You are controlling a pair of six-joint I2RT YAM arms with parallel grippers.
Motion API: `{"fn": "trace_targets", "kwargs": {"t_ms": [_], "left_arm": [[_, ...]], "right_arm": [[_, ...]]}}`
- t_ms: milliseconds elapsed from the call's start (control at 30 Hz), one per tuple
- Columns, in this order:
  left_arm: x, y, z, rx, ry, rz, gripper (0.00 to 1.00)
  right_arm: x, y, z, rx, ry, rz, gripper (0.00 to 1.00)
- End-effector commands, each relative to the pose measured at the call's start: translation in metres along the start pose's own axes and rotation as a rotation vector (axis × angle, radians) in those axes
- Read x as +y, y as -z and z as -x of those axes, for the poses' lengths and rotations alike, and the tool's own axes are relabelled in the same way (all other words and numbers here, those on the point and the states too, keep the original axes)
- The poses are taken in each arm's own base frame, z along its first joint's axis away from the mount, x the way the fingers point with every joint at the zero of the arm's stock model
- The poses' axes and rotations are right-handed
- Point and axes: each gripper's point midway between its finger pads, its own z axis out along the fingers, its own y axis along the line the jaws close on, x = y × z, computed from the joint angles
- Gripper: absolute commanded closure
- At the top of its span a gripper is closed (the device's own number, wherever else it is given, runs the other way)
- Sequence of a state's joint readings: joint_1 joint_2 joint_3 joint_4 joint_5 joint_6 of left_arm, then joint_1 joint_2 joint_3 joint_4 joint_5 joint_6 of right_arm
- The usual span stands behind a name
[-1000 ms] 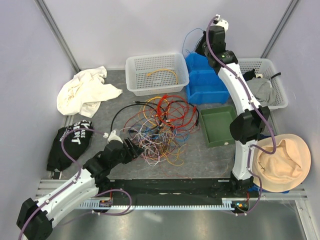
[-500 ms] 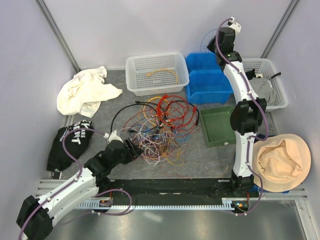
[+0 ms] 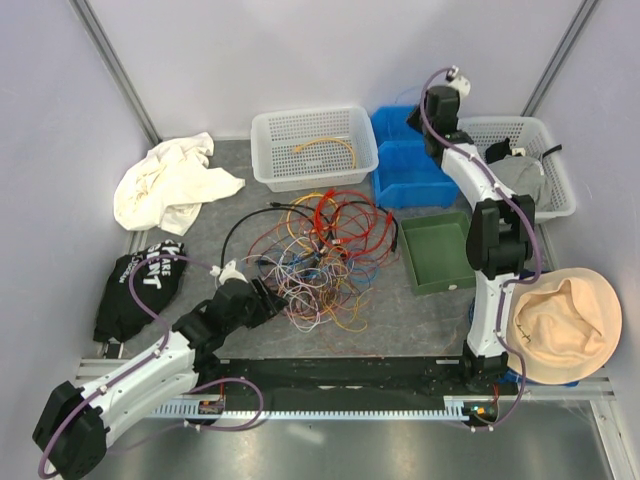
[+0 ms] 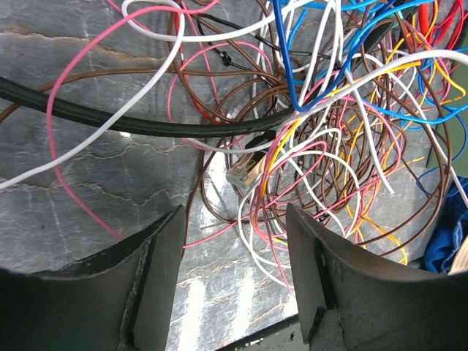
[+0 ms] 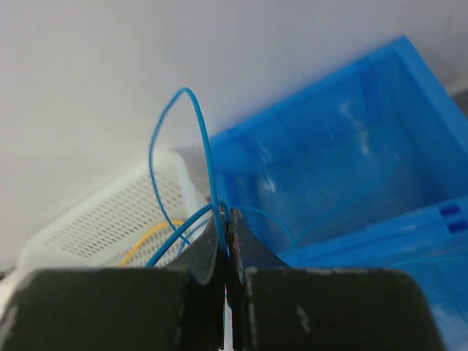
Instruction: Untangle the cables
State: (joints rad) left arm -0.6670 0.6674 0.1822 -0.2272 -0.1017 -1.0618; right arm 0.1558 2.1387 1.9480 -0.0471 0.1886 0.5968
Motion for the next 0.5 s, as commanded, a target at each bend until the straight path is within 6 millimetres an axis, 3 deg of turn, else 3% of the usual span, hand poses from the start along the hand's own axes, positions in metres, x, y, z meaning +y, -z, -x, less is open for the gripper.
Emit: {"fn": "trace_targets", "kwargs": {"t_ms": [0, 33, 100, 200, 467], "left_arm": [[-0.004, -0.002, 0.001, -0.007, 0.011, -0.028, 0.37], [-0.005, -0.002, 0.001, -0.008, 0.013, -0.034, 0.37], [-0.006, -0.003, 0.0, -0.004, 0.021, -0.04, 0.37], [-0.007, -0.004, -0.001, -0.002, 0.031, -0.05, 0.38], [-0.005, -0.005, -0.004, 0.011, 0.03, -0.045, 0.39]], "right_arm": [[0.018, 0.033, 0.034, -0.104, -0.033, 0.075, 1.0], [0.008, 0.035, 0.021, -0.086, -0.031, 0.067, 1.0], [0.008, 0.045, 0.022, -0.09, -0.036, 0.074, 1.0], [-0.004, 0.054, 0.005, -0.063, -0.034, 0.061, 1.0], [-0.001, 0.079, 0.012, -0.082, -0.05, 0.097, 1.0]]}}
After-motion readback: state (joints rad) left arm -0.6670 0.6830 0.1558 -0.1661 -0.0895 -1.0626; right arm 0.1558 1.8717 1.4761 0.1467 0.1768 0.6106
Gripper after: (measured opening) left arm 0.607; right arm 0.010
